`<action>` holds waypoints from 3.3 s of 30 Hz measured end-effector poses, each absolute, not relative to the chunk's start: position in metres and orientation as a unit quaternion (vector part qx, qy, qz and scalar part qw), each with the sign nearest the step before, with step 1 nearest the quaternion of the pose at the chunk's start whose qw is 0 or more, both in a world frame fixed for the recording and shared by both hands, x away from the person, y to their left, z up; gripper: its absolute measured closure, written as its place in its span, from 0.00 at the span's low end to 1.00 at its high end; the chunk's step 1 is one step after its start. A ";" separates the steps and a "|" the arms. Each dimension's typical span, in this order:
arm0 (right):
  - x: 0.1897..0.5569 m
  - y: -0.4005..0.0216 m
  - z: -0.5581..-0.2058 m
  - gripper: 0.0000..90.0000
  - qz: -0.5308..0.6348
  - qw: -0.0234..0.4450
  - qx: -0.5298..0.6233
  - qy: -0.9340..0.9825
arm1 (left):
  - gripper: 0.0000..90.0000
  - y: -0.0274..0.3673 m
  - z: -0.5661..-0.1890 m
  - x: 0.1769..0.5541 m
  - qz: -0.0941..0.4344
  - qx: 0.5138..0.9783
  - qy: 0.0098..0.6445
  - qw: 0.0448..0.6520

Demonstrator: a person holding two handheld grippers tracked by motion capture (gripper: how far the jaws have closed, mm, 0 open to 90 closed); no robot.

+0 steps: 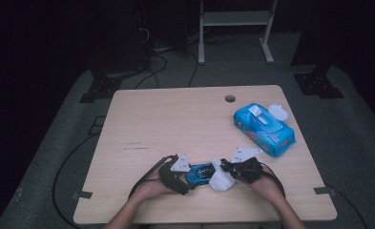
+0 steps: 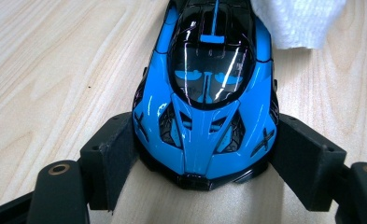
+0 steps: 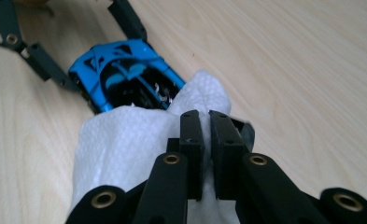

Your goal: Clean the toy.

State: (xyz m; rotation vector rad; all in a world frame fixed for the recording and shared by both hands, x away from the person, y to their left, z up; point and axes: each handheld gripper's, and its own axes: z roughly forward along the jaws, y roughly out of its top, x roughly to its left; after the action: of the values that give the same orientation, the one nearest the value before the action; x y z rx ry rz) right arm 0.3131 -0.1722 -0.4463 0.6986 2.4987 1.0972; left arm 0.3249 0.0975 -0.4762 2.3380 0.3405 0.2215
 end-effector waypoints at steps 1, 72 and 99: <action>0.315 -0.170 -0.446 0.93 0.384 0.163 0.244 0.875 | 0.28 0.097 -0.476 0.325 0.087 0.913 0.133 0.375; 0.321 -0.070 -0.451 0.93 0.362 0.121 0.138 0.914 | 0.28 0.096 -0.477 0.325 0.084 0.912 0.136 0.378; 0.349 -0.111 -0.449 0.93 0.349 0.146 0.220 0.899 | 0.28 0.096 -0.477 0.326 0.087 0.913 0.132 0.377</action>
State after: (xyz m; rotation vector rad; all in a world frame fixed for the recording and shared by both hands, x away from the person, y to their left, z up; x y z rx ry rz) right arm 0.3487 -0.1106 -0.4491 0.6333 2.5887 1.0051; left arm 0.3257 0.0957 -0.4766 2.3338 0.3368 0.2214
